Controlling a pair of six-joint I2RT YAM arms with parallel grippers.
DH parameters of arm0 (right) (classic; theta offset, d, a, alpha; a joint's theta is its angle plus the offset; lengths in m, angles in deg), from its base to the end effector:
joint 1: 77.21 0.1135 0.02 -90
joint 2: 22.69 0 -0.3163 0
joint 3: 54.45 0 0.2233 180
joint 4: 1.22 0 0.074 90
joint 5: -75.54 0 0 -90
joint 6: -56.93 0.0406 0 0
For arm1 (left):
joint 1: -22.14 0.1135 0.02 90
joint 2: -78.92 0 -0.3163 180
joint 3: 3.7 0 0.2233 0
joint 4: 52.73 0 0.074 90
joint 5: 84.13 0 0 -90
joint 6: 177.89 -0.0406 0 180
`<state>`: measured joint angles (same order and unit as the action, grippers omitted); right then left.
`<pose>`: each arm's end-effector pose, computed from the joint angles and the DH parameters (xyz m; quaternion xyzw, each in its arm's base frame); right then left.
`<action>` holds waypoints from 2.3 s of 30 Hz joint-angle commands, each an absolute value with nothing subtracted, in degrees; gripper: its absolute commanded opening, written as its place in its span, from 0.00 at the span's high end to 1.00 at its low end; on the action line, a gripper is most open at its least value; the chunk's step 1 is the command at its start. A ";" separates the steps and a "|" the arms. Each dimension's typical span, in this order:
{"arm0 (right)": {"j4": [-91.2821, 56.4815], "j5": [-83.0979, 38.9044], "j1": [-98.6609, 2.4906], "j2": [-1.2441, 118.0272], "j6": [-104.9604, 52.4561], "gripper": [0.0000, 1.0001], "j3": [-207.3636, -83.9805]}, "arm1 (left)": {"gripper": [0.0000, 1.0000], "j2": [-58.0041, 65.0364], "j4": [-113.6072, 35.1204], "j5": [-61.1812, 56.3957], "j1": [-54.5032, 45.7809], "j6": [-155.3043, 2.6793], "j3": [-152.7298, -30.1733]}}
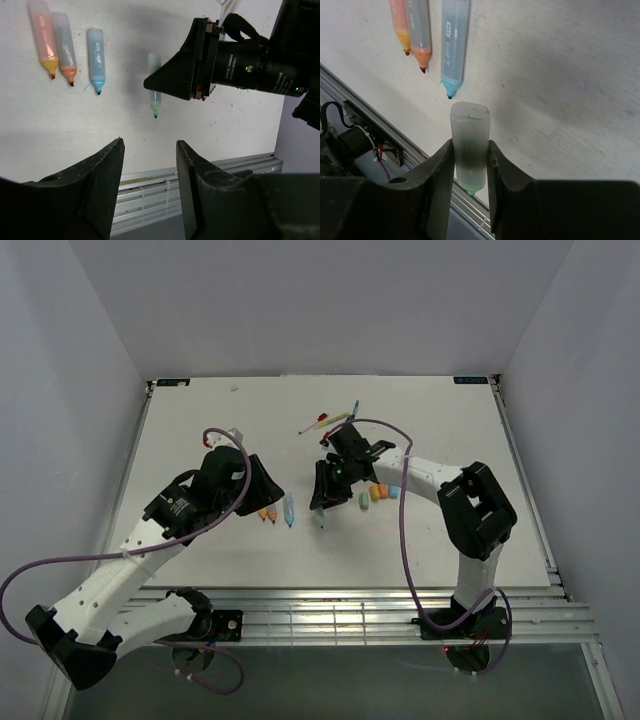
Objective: Open the pen caps
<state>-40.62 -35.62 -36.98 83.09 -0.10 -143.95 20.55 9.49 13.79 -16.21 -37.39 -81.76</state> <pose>0.2833 0.2588 0.2629 -0.1135 0.9339 0.3138 0.1282 0.1200 -0.0878 0.3808 -0.1243 0.9052 -0.2359 0.3310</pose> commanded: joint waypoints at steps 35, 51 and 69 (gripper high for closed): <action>-37.72 -38.10 -32.30 96.41 3.06 0.41 -158.63 | 0.41 25.41 16.74 12.63 -16.01 -36.73 -84.23; -56.43 -30.28 -51.36 66.98 -8.09 0.41 -149.69 | 0.45 -2.88 -6.79 16.16 -14.60 -62.04 -98.55; -63.74 -33.97 -62.09 44.38 -9.25 0.42 -132.00 | 0.57 -44.02 -20.43 9.91 -12.31 -82.09 -124.04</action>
